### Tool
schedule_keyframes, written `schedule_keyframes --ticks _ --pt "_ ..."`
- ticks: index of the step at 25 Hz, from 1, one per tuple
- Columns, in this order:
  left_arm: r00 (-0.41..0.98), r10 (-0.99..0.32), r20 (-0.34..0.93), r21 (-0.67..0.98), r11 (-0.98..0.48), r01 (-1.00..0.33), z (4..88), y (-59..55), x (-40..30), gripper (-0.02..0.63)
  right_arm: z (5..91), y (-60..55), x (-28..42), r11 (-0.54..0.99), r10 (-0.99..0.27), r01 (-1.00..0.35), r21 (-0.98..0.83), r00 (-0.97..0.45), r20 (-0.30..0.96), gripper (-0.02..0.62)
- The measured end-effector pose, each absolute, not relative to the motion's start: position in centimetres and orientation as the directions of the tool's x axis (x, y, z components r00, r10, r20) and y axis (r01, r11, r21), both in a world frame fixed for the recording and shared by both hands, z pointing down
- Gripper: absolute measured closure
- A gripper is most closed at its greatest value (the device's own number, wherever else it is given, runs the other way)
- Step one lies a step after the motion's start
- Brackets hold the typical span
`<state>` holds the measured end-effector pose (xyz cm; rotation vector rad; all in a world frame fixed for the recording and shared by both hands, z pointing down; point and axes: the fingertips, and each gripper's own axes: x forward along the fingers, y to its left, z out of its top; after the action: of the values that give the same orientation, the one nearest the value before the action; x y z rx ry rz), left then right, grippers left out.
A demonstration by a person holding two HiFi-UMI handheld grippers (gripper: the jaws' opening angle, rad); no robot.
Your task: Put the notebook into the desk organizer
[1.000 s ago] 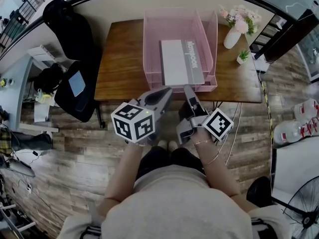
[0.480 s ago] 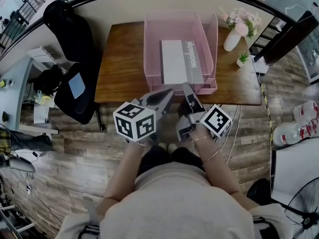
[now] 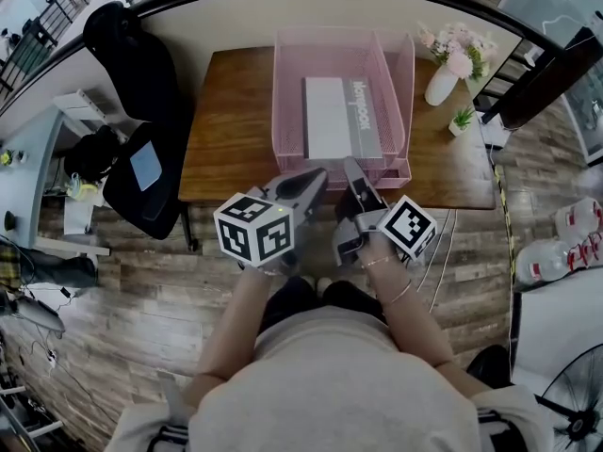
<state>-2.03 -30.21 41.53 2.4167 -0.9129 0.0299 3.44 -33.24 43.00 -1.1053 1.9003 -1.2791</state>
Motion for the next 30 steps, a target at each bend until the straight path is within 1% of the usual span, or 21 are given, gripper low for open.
schedule_keyframes --ticks 9,14,20,23,30 --pt "0.761 -0.615 0.205 0.492 -0.608 -0.624 41.6 -31.5 -2.0 0.594 43.0 -34.7 3.4 0.196 -0.869 -0.304 -0.932 -0.493 -0.022 0.531" --pt "0.755 -0.624 0.203 0.496 -0.599 -0.628 41.7 -31.8 -2.1 0.594 42.7 -34.9 3.3 0.222 -0.861 -0.298 -0.928 -0.506 -0.043 0.523" --pt "0.762 -0.617 0.198 0.506 -0.601 -0.619 41.7 -31.6 -2.0 0.594 42.6 -34.7 3.4 0.212 -0.868 -0.301 -0.930 -0.496 -0.037 0.525" --pt "0.764 -0.615 0.197 0.507 -0.603 -0.616 41.6 -31.4 -2.0 0.594 42.1 -34.4 3.4 0.231 -0.867 -0.301 -0.925 -0.495 -0.056 0.525" --pt "0.767 -0.609 0.201 0.504 -0.607 -0.614 41.7 -30.2 -1.8 0.594 42.0 -32.6 4.0 0.245 -0.871 -0.351 -0.904 -0.489 -0.046 0.525"
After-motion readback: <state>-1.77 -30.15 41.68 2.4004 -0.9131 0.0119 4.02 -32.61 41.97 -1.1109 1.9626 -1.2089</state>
